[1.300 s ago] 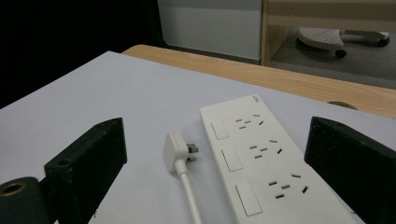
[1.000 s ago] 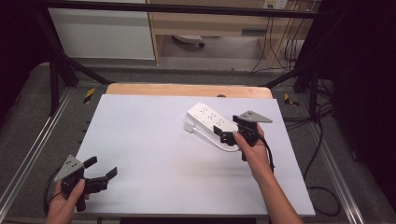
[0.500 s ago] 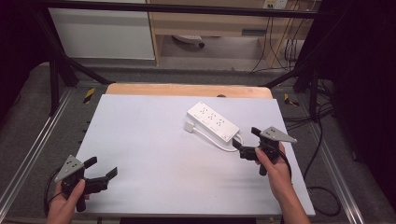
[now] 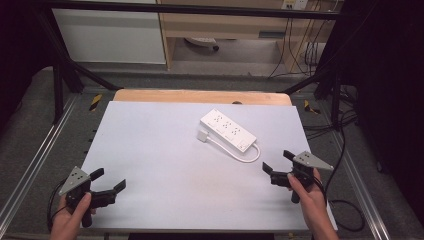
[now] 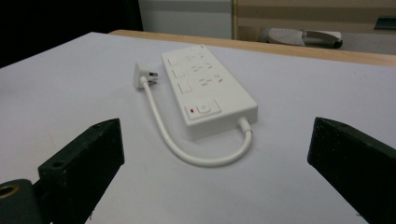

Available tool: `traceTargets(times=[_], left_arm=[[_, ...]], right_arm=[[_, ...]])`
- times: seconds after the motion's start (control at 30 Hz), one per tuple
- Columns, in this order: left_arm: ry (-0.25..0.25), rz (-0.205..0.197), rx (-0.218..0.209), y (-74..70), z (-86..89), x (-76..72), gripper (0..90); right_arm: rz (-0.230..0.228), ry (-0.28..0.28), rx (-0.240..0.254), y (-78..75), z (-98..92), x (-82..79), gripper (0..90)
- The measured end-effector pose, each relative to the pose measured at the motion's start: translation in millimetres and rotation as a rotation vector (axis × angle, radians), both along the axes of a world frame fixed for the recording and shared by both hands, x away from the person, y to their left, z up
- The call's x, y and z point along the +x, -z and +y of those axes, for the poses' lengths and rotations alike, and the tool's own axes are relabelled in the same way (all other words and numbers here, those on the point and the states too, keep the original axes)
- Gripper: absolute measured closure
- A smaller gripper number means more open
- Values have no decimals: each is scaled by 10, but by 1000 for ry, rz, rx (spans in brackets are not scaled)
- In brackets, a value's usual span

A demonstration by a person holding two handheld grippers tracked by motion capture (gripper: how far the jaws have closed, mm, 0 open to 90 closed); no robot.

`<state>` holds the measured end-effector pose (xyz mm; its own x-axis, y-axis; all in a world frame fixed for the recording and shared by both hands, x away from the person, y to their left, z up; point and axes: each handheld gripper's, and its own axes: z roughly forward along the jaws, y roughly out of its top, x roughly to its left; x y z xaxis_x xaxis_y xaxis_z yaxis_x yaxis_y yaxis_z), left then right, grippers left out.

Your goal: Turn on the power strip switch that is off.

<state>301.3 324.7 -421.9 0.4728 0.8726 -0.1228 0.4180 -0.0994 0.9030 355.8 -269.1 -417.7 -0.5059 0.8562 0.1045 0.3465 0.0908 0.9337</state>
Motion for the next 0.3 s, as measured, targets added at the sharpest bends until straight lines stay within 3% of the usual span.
traceTargets(times=[0.2, 0.3], left_arm=[[1, 0, 3, -6, -4, -6, 59], [3, -3, 3, -6, -9, -5, 59]], right_arm=[[43, 27, -30, 177, -85, -85, 41], [87, 43, -74, 264, -103, -78, 40]])
